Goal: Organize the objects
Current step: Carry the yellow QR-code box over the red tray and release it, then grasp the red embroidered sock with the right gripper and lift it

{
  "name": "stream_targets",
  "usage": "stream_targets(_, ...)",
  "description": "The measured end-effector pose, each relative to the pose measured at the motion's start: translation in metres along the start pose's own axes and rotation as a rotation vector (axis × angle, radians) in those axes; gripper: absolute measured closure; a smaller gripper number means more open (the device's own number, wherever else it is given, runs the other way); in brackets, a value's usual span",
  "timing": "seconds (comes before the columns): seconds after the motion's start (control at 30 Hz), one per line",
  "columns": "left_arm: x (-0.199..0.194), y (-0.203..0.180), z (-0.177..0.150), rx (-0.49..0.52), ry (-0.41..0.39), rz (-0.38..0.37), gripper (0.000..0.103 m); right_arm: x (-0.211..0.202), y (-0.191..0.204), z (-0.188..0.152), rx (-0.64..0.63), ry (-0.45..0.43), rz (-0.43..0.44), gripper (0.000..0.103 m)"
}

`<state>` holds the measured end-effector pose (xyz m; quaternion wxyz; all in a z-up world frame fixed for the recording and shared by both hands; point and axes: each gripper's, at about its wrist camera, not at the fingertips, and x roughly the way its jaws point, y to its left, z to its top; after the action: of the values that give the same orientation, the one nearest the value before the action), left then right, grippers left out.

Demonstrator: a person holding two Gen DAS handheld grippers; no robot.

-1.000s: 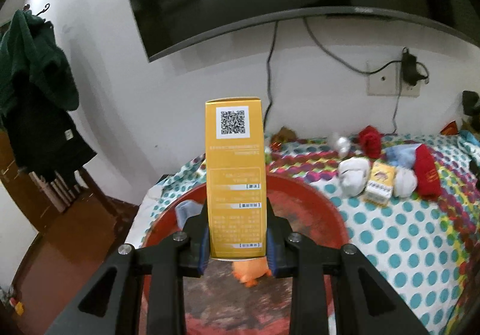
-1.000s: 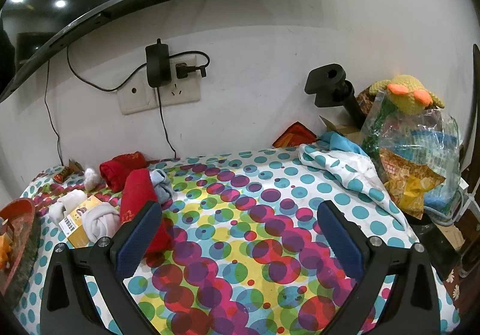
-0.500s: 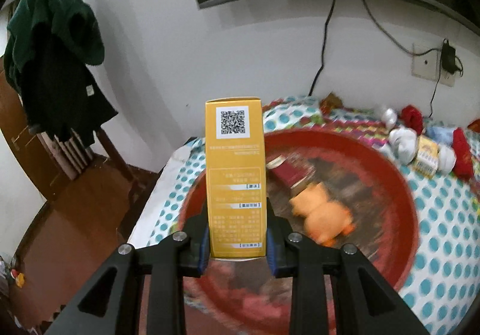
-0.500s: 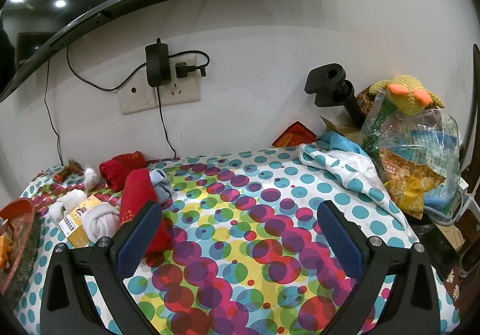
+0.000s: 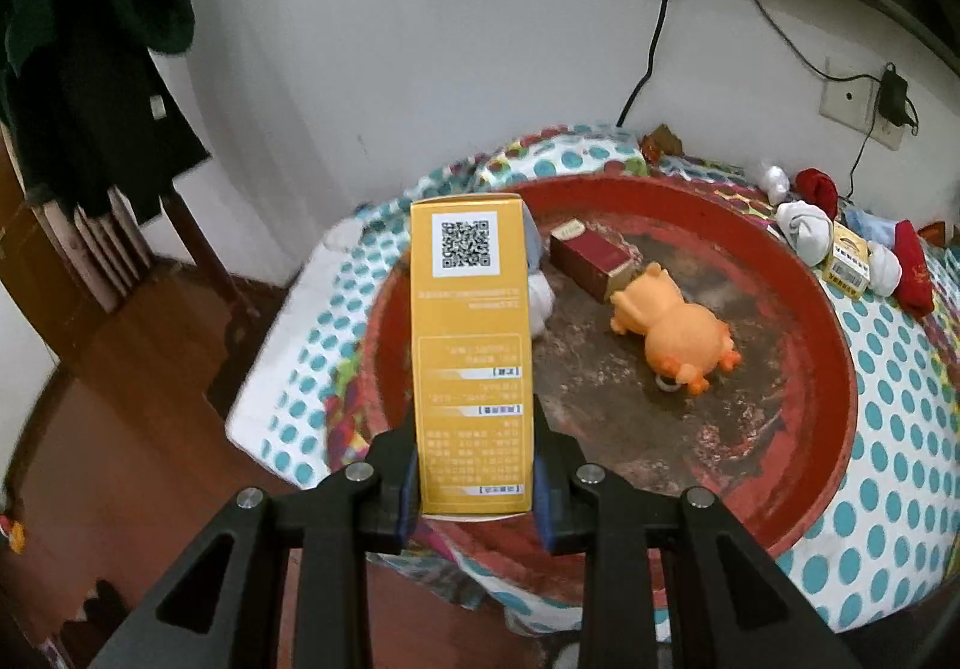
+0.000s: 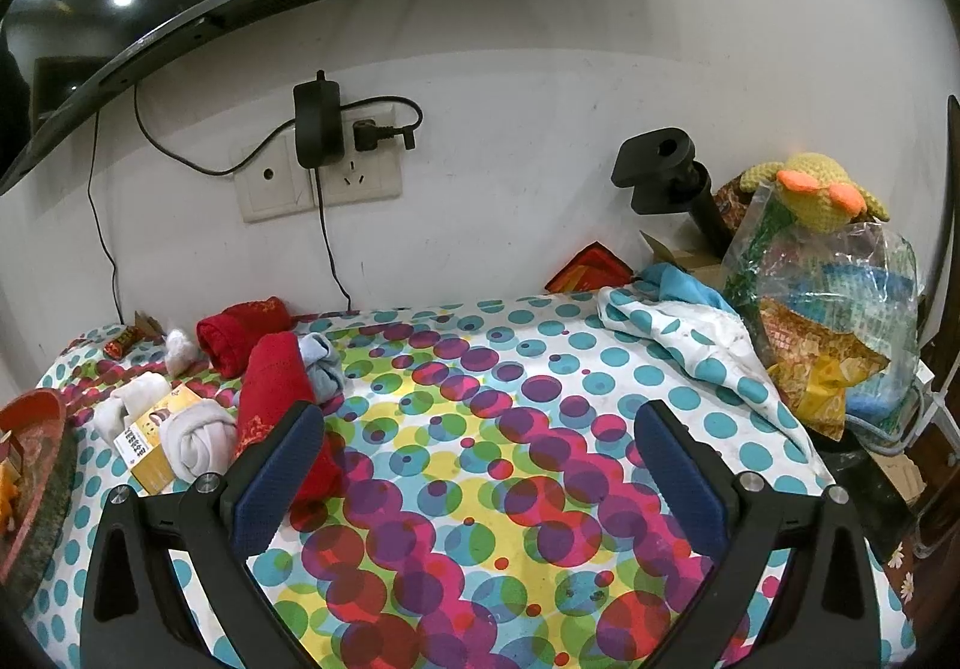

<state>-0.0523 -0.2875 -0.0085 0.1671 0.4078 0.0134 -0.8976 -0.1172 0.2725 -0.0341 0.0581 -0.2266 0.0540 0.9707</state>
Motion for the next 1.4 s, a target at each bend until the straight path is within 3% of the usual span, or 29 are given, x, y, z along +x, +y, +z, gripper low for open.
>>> stream_targets(0.5, 0.060, 0.020, 0.009, -0.269, 0.242, 0.006, 0.074, -0.001, 0.003, 0.000, -0.017, -0.005, -0.006, 0.000)
stream_targets(0.67, 0.058, 0.019, 0.011, -0.268, 0.231, 0.022, 0.072, 0.000, 0.004, 0.000, -0.023, -0.004, -0.007, 0.000)
stream_targets(0.77, 0.061, 0.015, 0.009, -0.230, 0.236, 0.059, 0.065, 0.000, 0.004, 0.000, -0.022, -0.006, -0.009, 0.000)
stream_targets(0.87, 0.049, 0.015, 0.006, -0.228, 0.171, 0.051, 0.062, 0.000, 0.004, 0.000, -0.022, -0.007, -0.008, 0.000)
stream_targets(0.97, 0.013, 0.017, 0.002, -0.226, 0.016, 0.018, 0.061, 0.000, 0.004, 0.000, -0.022, -0.005, -0.010, 0.000)
stream_targets(1.1, -0.043, 0.011, -0.023, -0.200, -0.179, -0.050, 0.039, -0.001, 0.006, 0.000, -0.038, -0.008, -0.010, 0.000)
stream_targets(1.33, -0.065, -0.019, -0.097, -0.086, -0.167, -0.196, 0.038, 0.006, 0.015, -0.002, -0.088, 0.026, -0.004, 0.000)
stream_targets(1.4, -0.064, -0.027, -0.120, -0.059, -0.151, -0.236, 0.038, 0.017, 0.018, -0.003, -0.101, 0.092, 0.002, 0.000)
